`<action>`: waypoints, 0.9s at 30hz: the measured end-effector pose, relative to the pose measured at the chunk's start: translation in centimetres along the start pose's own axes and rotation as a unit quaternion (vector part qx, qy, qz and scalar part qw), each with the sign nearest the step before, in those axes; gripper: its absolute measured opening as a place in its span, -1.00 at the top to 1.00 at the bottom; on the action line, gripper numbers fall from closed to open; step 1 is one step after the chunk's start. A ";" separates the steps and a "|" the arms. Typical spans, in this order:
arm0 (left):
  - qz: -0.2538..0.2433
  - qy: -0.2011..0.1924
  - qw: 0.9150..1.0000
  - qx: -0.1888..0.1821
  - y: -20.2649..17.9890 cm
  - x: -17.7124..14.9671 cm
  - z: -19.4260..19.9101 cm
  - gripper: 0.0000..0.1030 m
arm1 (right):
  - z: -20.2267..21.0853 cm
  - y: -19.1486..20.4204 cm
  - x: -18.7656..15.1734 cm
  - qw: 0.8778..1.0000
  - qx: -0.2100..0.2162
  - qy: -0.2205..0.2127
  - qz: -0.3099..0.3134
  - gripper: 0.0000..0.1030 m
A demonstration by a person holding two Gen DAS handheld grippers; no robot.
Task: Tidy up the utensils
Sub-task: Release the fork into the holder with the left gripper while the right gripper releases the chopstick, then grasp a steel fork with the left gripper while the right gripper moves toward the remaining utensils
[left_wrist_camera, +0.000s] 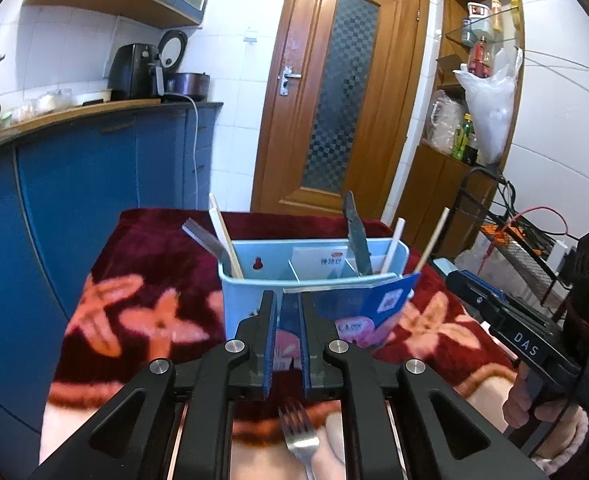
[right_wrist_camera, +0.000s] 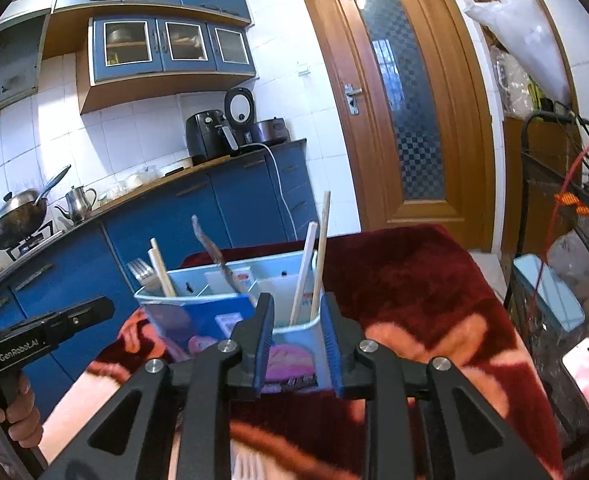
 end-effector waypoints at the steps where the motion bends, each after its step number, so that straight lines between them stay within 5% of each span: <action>1: 0.003 0.005 1.000 -0.001 0.0 -0.2 0.3 0.80 | 0.4 0.0 -0.2 1.000 0.003 0.004 -0.003 0.48; 27: 0.045 0.139 0.989 -0.016 -0.3 -8.2 -1.0 0.79 | 4.6 -0.5 -7.1 0.993 -0.002 0.117 0.014 0.32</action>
Point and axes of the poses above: each gripper's, at about its wrist camera, not at the fingertips, and z roughly against the way its jaws point, y to its left, x to its top, the point moved 3 cm from there along -z, roughly the way its jaws point, and after that the axes turned 9 degrees about -x, right-handed, at the moved point
